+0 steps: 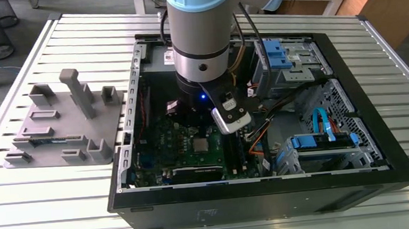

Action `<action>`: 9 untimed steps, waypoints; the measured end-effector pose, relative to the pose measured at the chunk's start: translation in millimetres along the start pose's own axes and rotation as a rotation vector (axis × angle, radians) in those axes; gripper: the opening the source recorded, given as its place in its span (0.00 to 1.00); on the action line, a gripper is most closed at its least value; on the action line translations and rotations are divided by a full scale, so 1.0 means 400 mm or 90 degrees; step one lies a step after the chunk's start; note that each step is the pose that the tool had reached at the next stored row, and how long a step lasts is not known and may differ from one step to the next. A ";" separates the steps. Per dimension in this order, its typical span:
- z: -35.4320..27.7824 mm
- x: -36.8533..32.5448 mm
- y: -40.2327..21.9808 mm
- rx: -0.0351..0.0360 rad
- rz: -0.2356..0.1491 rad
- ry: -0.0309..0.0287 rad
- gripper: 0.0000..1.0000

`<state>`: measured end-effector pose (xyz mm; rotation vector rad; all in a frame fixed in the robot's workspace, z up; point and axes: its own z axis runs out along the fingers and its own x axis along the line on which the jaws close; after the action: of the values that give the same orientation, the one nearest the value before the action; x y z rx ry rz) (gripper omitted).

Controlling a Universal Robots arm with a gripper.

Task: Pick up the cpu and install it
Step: 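Place the cpu into insertion slot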

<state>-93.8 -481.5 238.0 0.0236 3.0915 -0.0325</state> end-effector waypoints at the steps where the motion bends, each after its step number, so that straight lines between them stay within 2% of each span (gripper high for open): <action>1: 0.000 0.000 0.000 0.0001 0.001 0.0001 0.11; 5: 0.000 0.000 0.000 0.0009 0.013 0.0004 0.11; 9: 0.000 0.000 0.000 0.0009 0.013 0.0004 0.11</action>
<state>-93.8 -481.5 238.0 0.0559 3.0915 -0.0338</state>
